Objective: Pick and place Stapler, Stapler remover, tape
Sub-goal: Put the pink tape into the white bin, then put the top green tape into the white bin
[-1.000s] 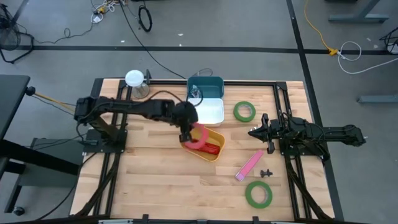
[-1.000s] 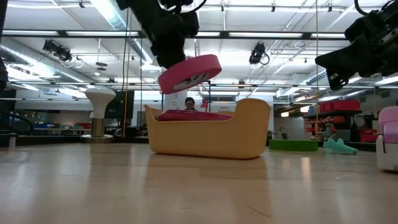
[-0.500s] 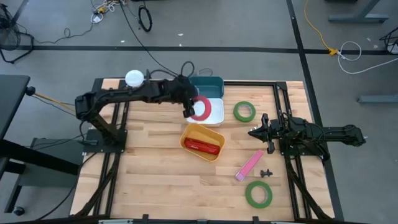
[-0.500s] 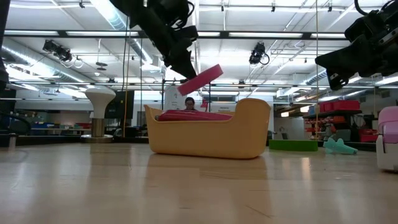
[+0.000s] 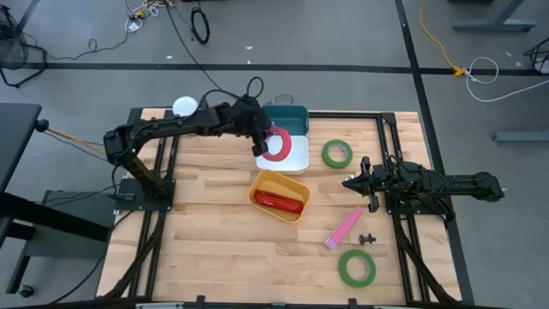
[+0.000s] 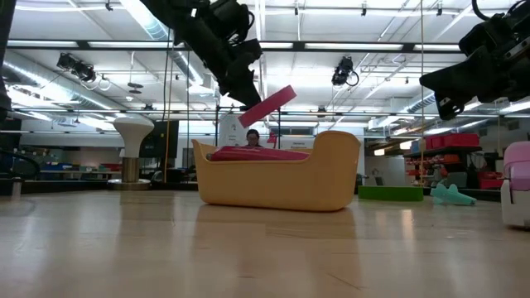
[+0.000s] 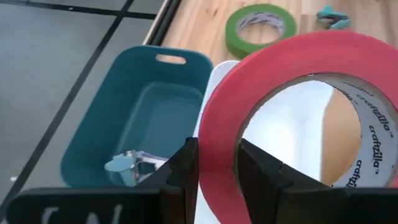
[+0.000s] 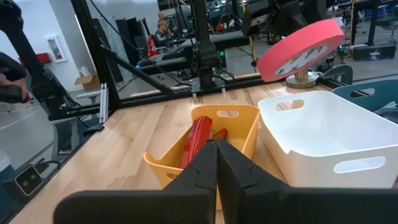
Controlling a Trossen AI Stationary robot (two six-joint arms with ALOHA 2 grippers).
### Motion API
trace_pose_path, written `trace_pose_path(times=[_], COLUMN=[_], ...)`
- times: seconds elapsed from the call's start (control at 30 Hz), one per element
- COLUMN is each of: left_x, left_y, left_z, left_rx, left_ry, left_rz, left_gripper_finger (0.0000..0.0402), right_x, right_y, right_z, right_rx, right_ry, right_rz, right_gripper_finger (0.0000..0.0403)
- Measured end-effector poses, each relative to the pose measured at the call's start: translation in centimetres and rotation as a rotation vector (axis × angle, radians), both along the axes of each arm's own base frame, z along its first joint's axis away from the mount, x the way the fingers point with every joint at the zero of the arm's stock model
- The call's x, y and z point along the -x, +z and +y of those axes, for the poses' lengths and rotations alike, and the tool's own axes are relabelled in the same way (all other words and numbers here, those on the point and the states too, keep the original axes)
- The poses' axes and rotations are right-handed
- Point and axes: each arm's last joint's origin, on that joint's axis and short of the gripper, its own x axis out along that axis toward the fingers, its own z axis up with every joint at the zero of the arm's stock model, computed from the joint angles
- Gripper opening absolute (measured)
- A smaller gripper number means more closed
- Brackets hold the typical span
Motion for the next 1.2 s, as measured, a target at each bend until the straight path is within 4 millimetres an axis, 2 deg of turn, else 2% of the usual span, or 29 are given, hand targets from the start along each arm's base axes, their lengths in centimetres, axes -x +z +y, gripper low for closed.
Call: trace_pose_path(times=[0.37, 0.57, 1.0, 1.1, 1.2], left_x=[-1.9, -2.5, -2.9, -3.0, -3.0], left_y=[-4.7, -6.5, -7.1, -7.1, -7.1], left_z=[1.4, 1.9, 1.3, 1.2, 1.2], left_rx=[0.046, 0.056, 0.082, 0.122, 0.134], left_ry=[0.012, 0.018, -0.009, -0.04, -0.025], left_rz=[0.093, 0.124, 0.133, 0.115, 0.113], left_gripper_finger=[0.0101, 0.0101, 0.0107, 0.0135, 0.0181], right_x=[0.0, 0.0, 0.0, 0.0, 0.0], right_y=[0.0, 0.0, 0.0, 0.0, 0.0], right_z=[0.0, 0.0, 0.0, 0.0, 0.0], right_rx=[0.0, 0.0, 0.0, 0.0, 0.0], right_ry=[-0.002, 0.001, 0.001, 0.001, 0.001], right_rz=[0.0, 0.0, 0.0, 0.0, 0.0], right_gripper_finger=[0.0007, 0.0007, 0.0007, 0.0007, 0.0007])
